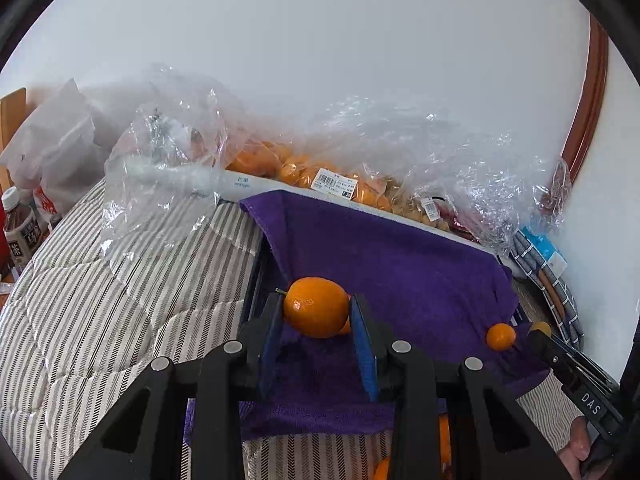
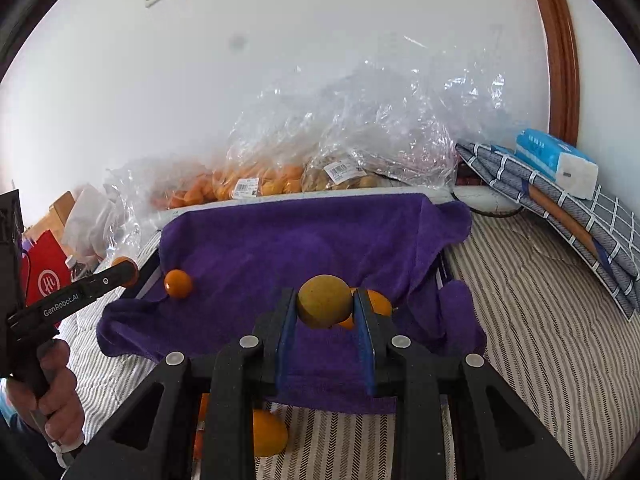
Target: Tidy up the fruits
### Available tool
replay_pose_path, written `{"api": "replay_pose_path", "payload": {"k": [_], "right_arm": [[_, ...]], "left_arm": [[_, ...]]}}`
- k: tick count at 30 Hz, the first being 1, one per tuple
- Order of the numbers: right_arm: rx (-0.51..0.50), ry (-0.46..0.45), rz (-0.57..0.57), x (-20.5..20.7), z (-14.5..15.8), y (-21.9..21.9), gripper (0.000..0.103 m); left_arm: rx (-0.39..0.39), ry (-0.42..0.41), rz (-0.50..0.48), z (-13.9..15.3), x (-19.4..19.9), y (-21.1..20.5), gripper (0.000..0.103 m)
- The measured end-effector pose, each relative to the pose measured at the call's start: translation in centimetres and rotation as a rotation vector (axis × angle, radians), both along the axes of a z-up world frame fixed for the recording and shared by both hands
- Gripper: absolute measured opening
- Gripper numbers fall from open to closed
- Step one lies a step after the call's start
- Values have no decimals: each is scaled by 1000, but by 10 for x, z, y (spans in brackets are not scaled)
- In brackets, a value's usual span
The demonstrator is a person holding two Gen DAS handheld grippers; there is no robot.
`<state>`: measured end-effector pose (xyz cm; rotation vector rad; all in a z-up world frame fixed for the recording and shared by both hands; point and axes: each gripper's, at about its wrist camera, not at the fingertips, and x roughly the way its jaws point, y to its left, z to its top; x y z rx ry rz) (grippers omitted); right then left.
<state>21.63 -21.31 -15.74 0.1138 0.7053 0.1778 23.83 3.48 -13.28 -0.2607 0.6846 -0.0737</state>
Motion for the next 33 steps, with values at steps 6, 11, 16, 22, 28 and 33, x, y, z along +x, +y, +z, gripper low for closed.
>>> {"api": "replay_pose_path", "payload": {"k": [6,11,16,22,28,33], "right_arm": [[7,32,-15,2,-11,-6,28],[-10,64,-25,4,-21,-6,28],[-37,70,-4,5,-23,3,28],[-64,92,-10,7,-28,7,28],[-55,89,-18,7,-28,5,28],[-32,75,-50,5,-24,-1,39]], "left_arm": [[11,11,-5,-5,-1,-3,32],[26,48,-30,-13,4,-11,32],[38,68,-44,-16,5,-15,32],[61,77,-42,-20,6,-18,32],[75,80,-57,-22,6,-22,32],[66,81,-62,-22,7,-21,32]]}}
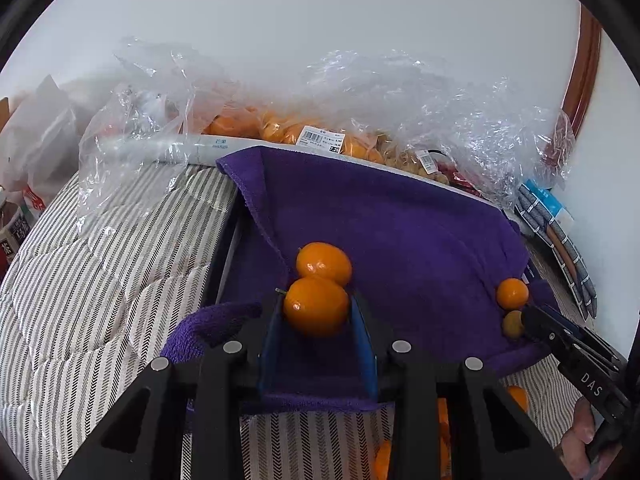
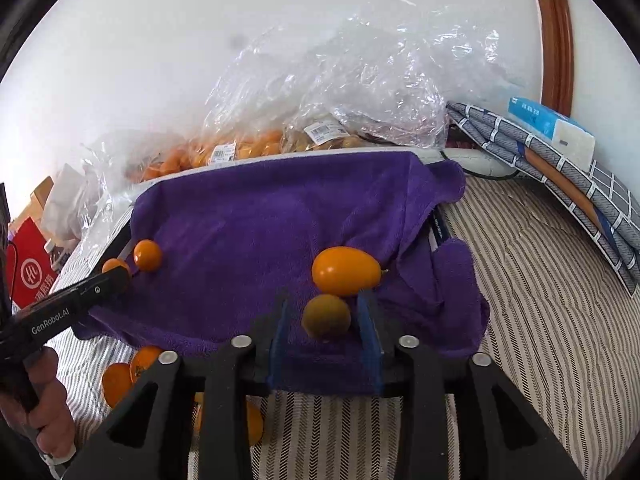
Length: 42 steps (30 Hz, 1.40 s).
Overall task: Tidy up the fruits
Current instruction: 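Open the right tool to drop the yellow-green fruit while the left tool releases its orange, then move both open tools back toward the fruits beside the towel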
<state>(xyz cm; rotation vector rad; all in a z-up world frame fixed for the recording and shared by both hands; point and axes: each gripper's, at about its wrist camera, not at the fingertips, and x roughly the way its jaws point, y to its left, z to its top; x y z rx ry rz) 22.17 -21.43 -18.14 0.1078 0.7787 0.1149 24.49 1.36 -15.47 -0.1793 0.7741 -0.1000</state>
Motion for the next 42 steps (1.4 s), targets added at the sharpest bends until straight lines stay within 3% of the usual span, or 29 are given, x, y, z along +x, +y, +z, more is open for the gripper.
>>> {"api": "replay_pose_path", "payload": {"k": [10,12,13,19,30,37,42], "right_arm": [[-4,-64,-33,-6,8,-2,61],[-10,-82,-41,-8,9,-3,63],[-13,-87,-45,-8,9,-3,63],[-27,-72,-47,-7,9,-3,64],[38,-44,-47,-26,23,-3,64],[-4,-35,-1,-57,24,14,63],[26,-1,2,-73,17,17,63]], "left_arm": [[-12,5,-1,0,1,-1,32],[-22,2,1,1,0,0,39],[-29,-5,3,2,-1,1,45],[-52,-57,10,12,-9,5,49],[-15,-98,16,20,-16,0,50],[16,-119,24,22,-25,0,52],[-34,-113,-20,19,-38,4,52]]}}
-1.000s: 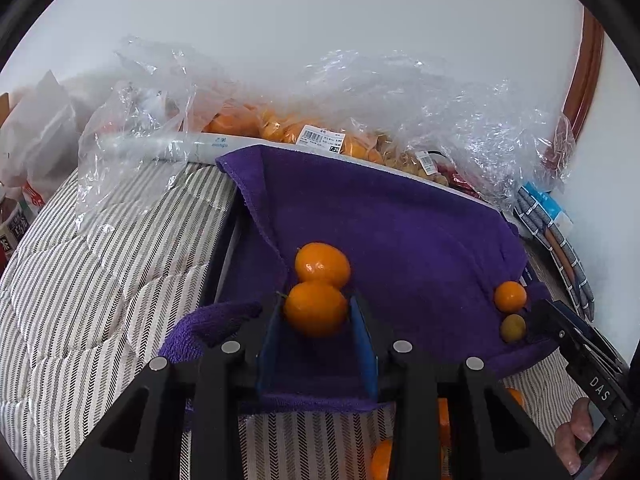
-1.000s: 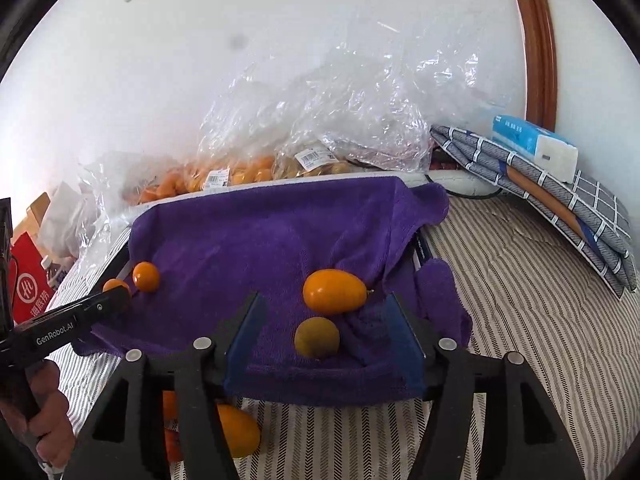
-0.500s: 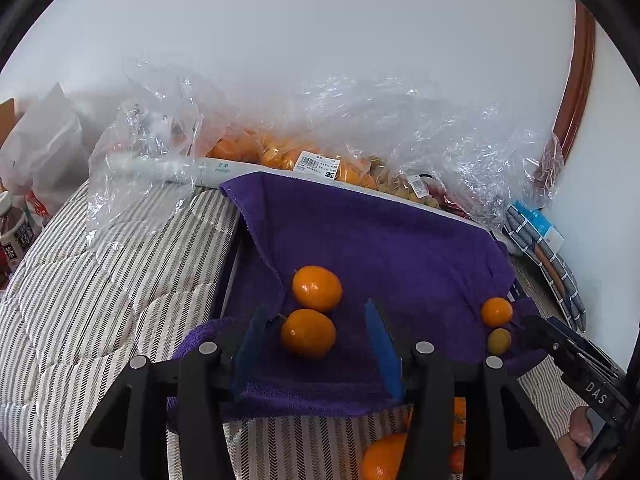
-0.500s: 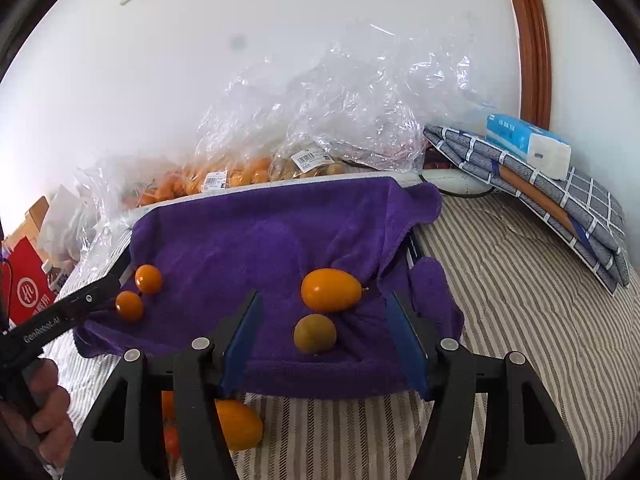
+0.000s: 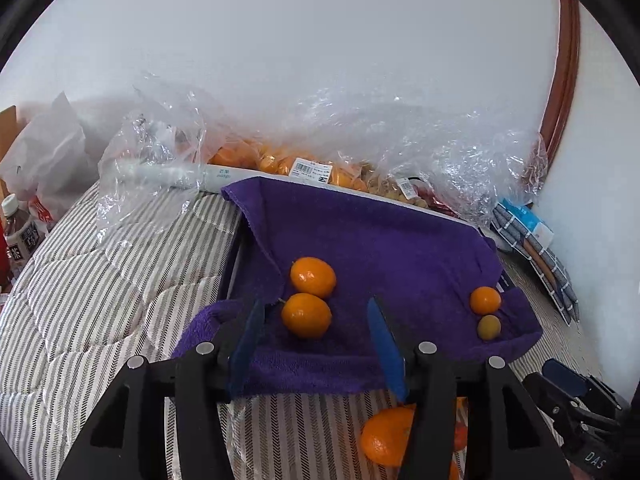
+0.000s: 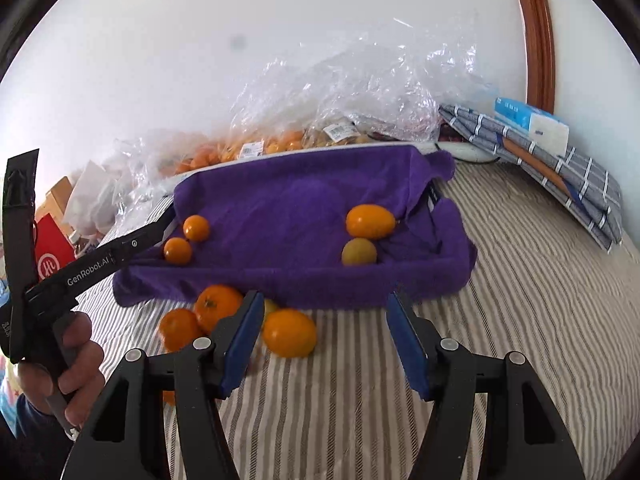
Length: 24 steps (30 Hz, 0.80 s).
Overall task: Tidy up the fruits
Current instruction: 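Move both open tools back toward the fruits beside the towel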
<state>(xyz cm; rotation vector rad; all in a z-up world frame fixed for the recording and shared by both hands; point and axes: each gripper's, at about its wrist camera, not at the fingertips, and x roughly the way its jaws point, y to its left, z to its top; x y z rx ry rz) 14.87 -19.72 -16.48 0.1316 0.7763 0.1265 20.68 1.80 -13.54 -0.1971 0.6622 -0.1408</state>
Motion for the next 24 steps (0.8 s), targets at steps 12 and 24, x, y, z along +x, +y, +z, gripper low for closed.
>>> {"api": "replay_pose_path", "payload": {"k": [12,24], "right_arm": [[-17,41,28,-24,-11,9,55],[-134,83,105,7,-27,33,46]], "left_arm": [[52,24,51,-11,-49,27,52],[35,105,56,-20,-48,36,55]]}}
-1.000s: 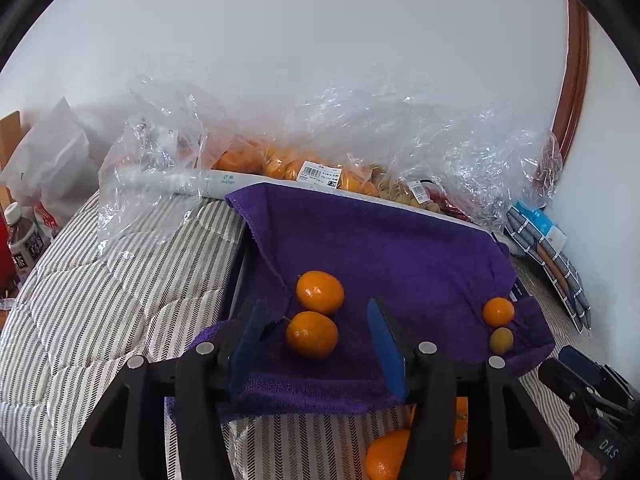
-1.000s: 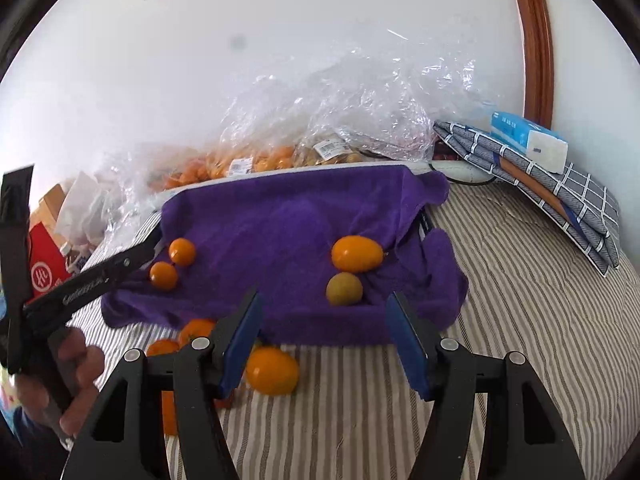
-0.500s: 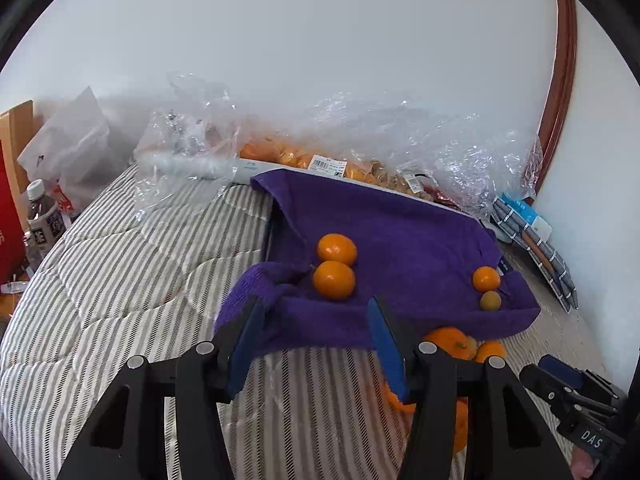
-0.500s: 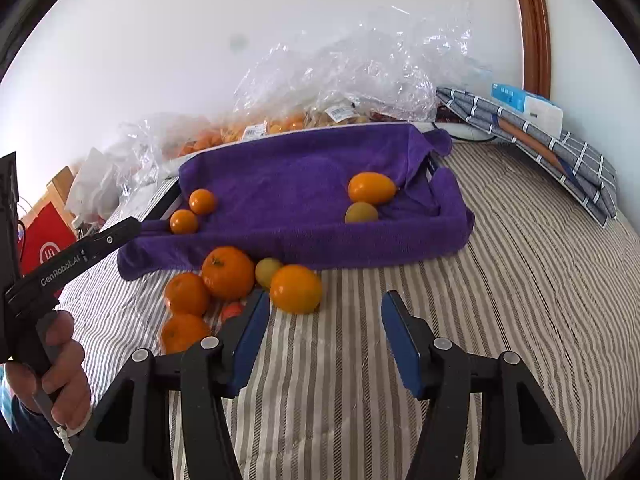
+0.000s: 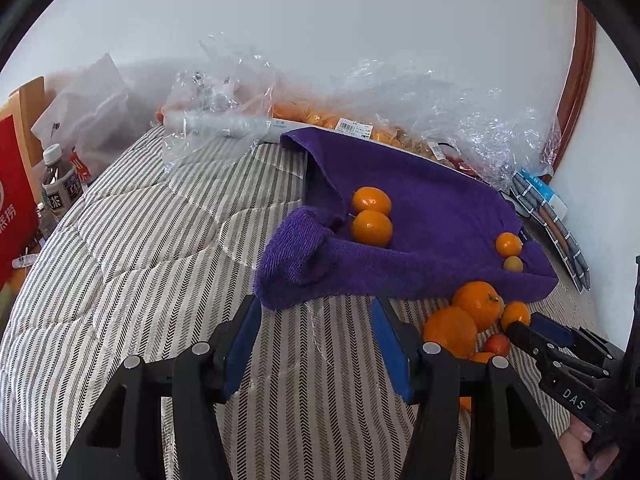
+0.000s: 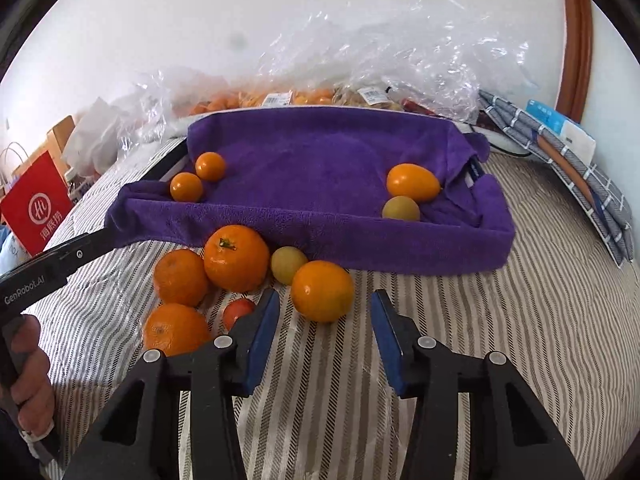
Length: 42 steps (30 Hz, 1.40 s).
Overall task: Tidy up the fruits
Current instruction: 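Move both open tools back toward the fruits beside the towel, then close the right tool on an orange while the left tool grasps a large orange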
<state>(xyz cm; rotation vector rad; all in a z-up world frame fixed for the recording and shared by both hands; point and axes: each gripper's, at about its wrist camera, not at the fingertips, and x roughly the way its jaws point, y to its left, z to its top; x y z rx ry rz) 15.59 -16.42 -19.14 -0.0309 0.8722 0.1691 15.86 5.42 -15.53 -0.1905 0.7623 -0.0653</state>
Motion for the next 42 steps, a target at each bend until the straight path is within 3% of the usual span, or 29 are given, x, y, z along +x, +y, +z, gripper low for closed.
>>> {"api": "replay_pose_path", "payload": {"k": [5,7,16,31,42], "right_arm": [[11,38,-10,17,-5,1,43],[15,52,-12,20,-8,1,35],[37,20,-45,14,-6,-9,35],[-11,-38,-101,-14,4,-42,35],[58,-26,-137,-15,4,-60,35]], "left_arm": [[3,11,-16,-2,1,-3,55],[0,18,-18,-2,2,-3,55],[-6,16,-24,-2,1,-5,55],[-23,-1,-46,1,-3,-6,55],[-43,7,-67,0,-3,-8,55]]}}
